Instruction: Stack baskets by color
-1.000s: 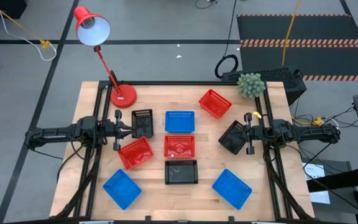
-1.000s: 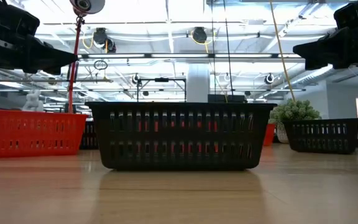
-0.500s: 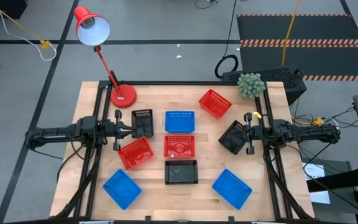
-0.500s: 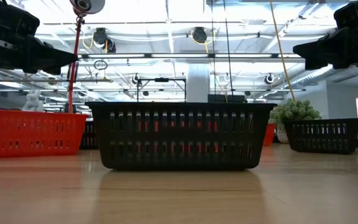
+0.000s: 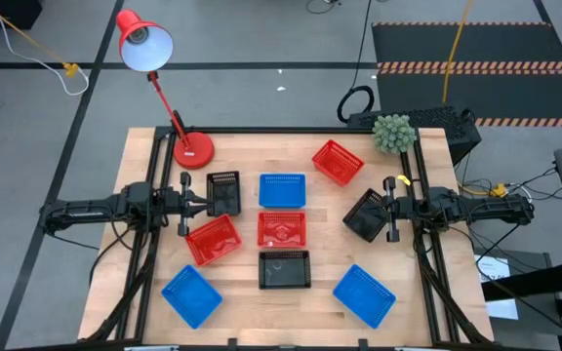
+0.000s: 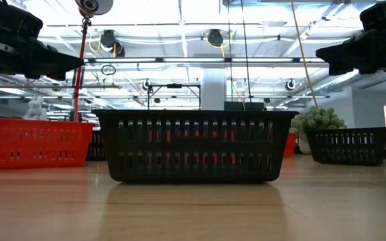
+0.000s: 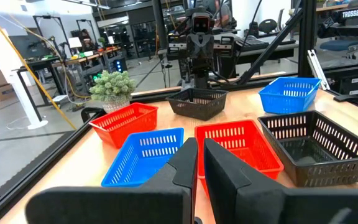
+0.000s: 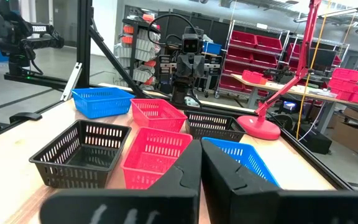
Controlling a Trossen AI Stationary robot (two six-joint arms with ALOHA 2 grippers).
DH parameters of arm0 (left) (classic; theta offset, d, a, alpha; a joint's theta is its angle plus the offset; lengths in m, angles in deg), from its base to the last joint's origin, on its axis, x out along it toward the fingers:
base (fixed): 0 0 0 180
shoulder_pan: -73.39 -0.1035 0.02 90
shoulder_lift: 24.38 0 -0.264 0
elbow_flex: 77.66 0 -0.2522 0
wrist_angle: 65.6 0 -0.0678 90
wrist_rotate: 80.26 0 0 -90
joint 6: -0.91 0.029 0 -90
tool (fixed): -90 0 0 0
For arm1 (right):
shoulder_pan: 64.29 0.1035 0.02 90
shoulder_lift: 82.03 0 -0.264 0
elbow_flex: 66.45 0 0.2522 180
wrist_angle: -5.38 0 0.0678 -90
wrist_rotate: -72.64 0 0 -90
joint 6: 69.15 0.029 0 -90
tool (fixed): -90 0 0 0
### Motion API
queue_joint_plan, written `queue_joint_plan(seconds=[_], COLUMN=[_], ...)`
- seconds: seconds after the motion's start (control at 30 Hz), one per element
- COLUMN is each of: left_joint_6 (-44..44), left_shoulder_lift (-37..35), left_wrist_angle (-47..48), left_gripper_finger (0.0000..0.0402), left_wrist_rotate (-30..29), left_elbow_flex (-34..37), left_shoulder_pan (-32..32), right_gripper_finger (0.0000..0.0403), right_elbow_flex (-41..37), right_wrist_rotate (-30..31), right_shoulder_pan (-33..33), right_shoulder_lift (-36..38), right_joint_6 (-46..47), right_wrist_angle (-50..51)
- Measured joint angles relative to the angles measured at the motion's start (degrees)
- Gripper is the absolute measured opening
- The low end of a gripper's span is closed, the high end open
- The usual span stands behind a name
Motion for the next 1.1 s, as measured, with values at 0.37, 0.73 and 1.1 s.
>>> queue_joint_plan(seconds=[0.37, 0.73, 1.1], left_joint_6=[0.0, 0.0, 0.0], left_shoulder_lift=[0.01, 0.0, 0.01], left_wrist_angle=[0.01, 0.0, -0.42], left_gripper_finger=[0.0031, 0.0031, 0.0031], left_wrist_rotate=[-0.01, 0.01, 0.01], left_elbow_flex=[0.01, -0.01, 0.01], left_shoulder_pan=[-0.01, -0.01, -0.01], right_gripper_finger=[0.0, 0.0, 0.0], right_elbow_flex=[0.0, 3.66, 19.36], right_wrist_rotate=[0.02, -0.04, -0.14], right_shoulder_pan=[0.0, 0.07, 0.11], right_shoulder_lift=[0.02, -2.68, -17.53], right_joint_6=[0.0, 1.05, 3.05], right_wrist_angle=[-0.2, 1.77, 4.0])
